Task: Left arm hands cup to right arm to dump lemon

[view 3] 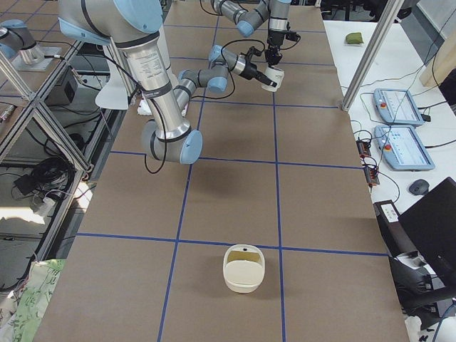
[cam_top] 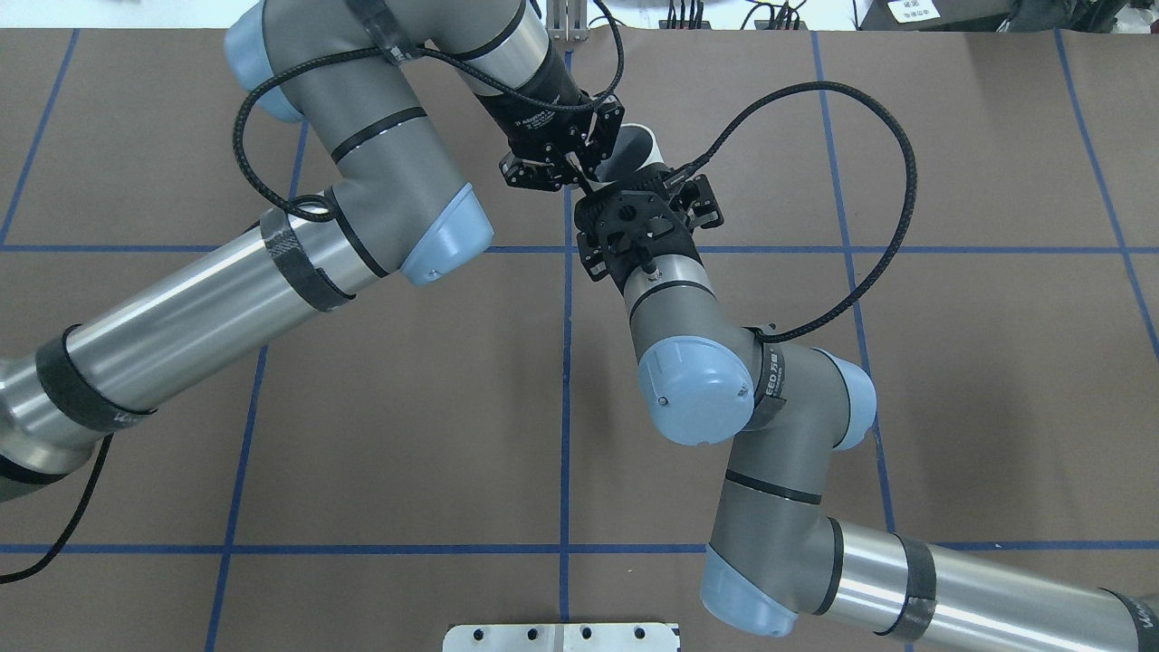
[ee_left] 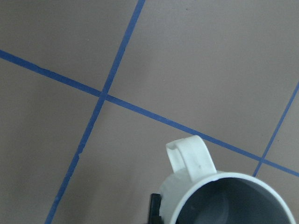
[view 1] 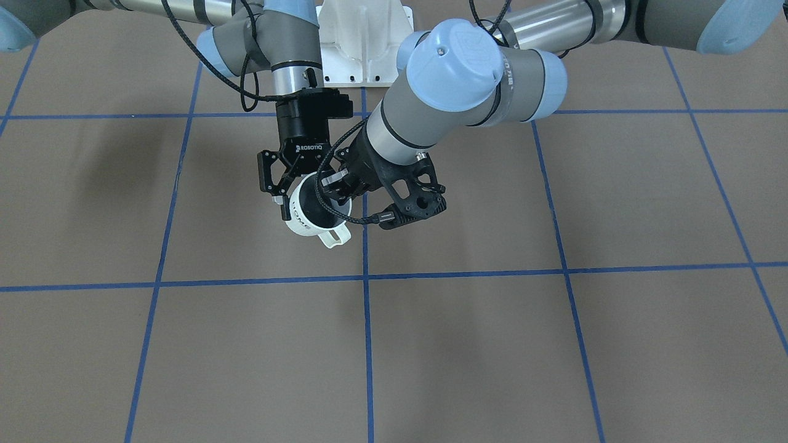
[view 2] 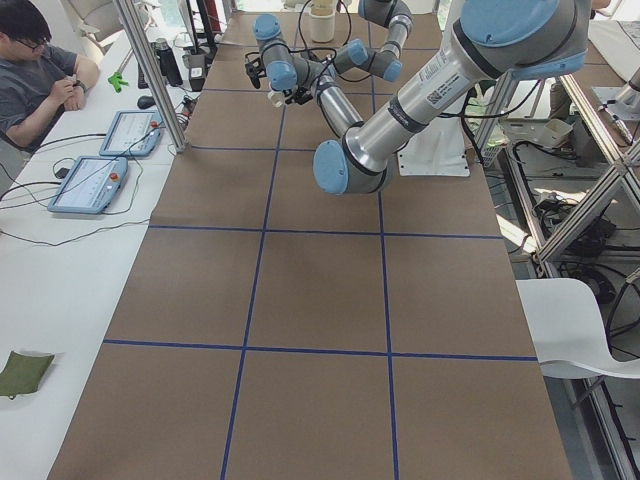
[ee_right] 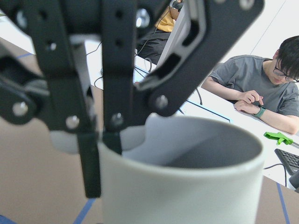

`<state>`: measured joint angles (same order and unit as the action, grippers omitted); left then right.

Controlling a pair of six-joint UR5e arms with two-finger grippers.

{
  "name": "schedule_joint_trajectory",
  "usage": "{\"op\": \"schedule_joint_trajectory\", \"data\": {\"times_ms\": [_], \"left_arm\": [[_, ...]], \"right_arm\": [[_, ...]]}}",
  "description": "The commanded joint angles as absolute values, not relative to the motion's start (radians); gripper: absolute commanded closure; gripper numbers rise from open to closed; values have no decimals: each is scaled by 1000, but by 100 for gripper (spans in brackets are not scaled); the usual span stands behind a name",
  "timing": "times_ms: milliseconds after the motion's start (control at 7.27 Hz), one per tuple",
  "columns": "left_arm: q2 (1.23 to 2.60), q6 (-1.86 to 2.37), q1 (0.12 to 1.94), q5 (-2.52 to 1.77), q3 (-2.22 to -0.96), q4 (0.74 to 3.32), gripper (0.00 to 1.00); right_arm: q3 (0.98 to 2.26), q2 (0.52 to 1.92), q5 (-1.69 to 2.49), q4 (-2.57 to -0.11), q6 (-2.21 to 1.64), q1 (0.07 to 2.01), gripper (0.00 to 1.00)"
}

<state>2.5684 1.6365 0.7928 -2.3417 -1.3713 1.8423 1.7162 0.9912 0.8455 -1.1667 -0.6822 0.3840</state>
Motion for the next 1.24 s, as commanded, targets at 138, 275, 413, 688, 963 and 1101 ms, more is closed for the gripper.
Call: {"op": "schedule_joint_trajectory", "data": {"times_ms": [138, 275, 413, 688, 963, 1101], "left_arm": [[2569, 1637, 811, -2368, -1364, 1841, 100], [2568, 1635, 846, -2382, -1362, 1841, 100], [2569, 1626, 909, -2422, -1324, 1842, 100], [2565, 1563, 1001, -2444, -1228, 1844, 100], [2533, 1531, 1049, -2389, -1215, 1839, 100], [2519, 1467, 1064, -2353, -1238, 1830, 100]], "right_arm": [[1717, 994, 845, -1166, -673, 383, 0], [1718, 994, 845, -1166, -672, 383, 0], [1721, 996, 847, -1166, -672, 383, 0], [1735, 996, 853, -1161, -672, 385, 0], [1779, 997, 1054, -1166, -672, 489, 0], [1779, 999, 1230, -1167, -673, 590, 0]]}}
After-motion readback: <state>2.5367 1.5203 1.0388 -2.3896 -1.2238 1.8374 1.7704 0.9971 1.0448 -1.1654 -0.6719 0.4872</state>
